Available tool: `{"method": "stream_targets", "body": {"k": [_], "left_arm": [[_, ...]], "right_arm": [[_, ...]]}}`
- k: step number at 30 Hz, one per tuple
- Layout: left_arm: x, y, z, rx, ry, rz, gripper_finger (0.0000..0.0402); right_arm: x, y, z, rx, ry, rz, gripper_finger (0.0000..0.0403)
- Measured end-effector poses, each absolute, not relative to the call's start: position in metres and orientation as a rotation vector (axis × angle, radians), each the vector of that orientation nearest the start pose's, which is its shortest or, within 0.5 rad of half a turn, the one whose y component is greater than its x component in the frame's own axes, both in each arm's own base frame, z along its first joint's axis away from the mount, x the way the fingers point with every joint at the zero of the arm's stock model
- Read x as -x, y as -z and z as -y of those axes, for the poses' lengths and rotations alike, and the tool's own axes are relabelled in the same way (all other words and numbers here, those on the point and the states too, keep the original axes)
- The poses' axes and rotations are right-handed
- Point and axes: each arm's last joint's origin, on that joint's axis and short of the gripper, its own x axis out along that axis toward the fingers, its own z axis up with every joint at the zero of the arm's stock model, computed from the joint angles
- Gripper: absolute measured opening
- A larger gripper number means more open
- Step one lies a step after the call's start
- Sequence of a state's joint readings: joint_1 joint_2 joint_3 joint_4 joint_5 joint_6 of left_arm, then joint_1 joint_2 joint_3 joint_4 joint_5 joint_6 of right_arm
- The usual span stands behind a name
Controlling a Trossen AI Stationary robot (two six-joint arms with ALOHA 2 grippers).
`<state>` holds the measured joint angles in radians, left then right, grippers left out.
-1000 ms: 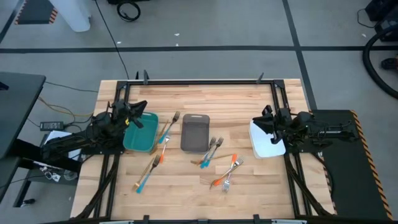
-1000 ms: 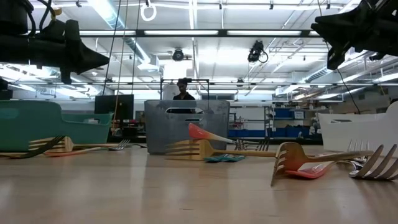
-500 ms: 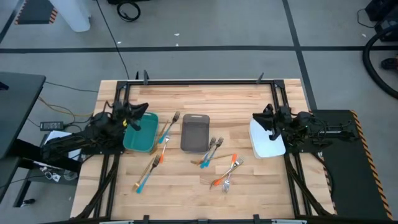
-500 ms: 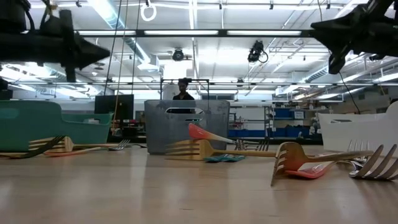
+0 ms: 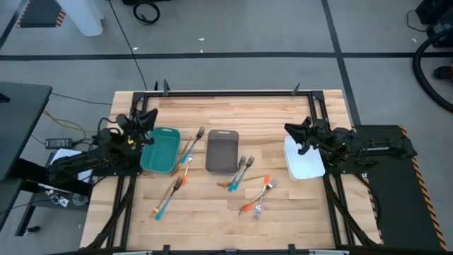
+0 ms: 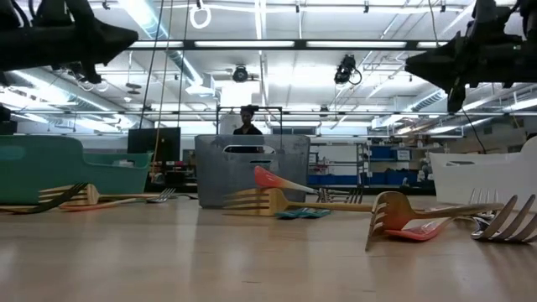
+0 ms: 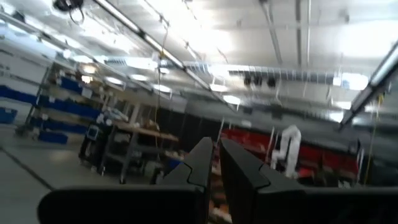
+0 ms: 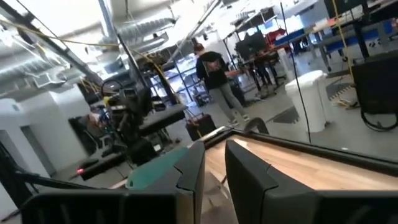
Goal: Sort silverware by color (type)
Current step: Put the gold fork into the white bin
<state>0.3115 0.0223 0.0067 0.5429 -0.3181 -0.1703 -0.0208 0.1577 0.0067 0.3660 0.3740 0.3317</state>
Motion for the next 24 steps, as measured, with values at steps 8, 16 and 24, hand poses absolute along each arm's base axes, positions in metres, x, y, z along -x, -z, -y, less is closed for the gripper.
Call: {"method": "stream_targets", "body": {"k": [8,16,24], "left_arm": [[-0.074,-0.219,-0.034,0.117,-0.585,0.641,0.0039],[-0.08,-0.228,-0.036,0.093,-0.635,0.525,0.0039],[-0.09,-0.241,-0.04,0.038,-0.662,0.285,0.0039]], "right_arm": [[-0.114,-0.197,0.011,-0.313,0.262,0.327,0.0071],[-0.135,-0.199,0.011,-0.302,0.293,0.191,0.0071],[-0.171,-0.209,0.004,-0.249,0.275,-0.009,0.0071]]}}
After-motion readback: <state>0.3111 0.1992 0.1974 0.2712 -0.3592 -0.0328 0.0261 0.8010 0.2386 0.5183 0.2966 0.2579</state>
